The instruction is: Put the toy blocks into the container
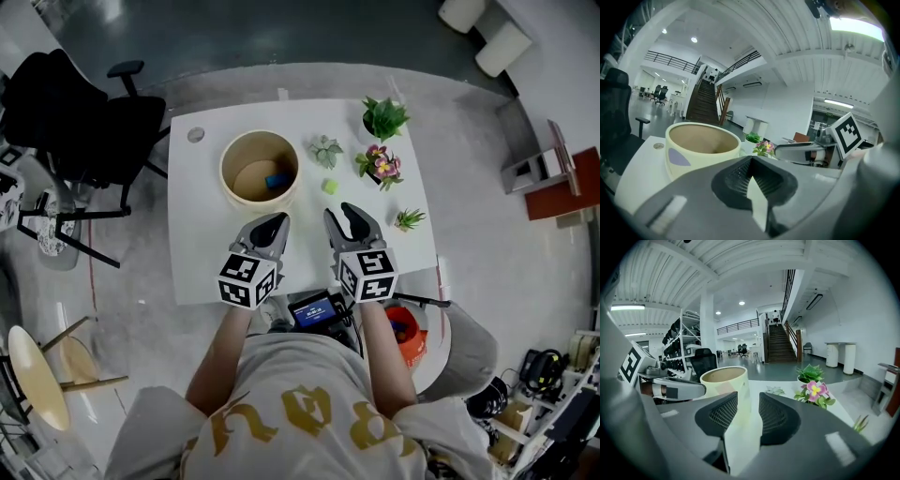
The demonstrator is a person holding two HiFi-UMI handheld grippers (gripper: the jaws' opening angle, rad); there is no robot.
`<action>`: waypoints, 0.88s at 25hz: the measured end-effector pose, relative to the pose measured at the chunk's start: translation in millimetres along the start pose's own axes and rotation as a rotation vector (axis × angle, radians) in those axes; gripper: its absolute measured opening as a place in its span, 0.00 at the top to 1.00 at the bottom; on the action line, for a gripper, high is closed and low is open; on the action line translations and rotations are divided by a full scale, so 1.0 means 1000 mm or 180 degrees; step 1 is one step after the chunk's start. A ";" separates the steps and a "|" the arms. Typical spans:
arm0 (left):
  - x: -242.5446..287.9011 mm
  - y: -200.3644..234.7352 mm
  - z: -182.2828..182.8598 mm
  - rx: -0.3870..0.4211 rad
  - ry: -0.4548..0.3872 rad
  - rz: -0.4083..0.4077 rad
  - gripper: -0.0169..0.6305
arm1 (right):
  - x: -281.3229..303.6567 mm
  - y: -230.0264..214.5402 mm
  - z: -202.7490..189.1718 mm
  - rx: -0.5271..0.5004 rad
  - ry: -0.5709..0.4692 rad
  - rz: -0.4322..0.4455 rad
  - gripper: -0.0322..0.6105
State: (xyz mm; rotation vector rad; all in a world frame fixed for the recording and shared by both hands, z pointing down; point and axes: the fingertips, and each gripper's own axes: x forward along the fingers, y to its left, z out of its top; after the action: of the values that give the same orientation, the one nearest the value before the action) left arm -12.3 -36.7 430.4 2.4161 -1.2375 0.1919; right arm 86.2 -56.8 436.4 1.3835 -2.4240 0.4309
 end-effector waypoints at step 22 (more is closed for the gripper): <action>0.039 -0.003 -0.057 -0.0383 0.0493 -0.0272 0.97 | 0.009 -0.030 -0.046 0.0090 0.0320 -0.0133 0.67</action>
State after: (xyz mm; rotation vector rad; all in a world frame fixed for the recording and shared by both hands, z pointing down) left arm 17.5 -40.5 492.5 2.2982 -1.0454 0.2661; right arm 113.9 -59.7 484.8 1.3872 -2.3131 0.5134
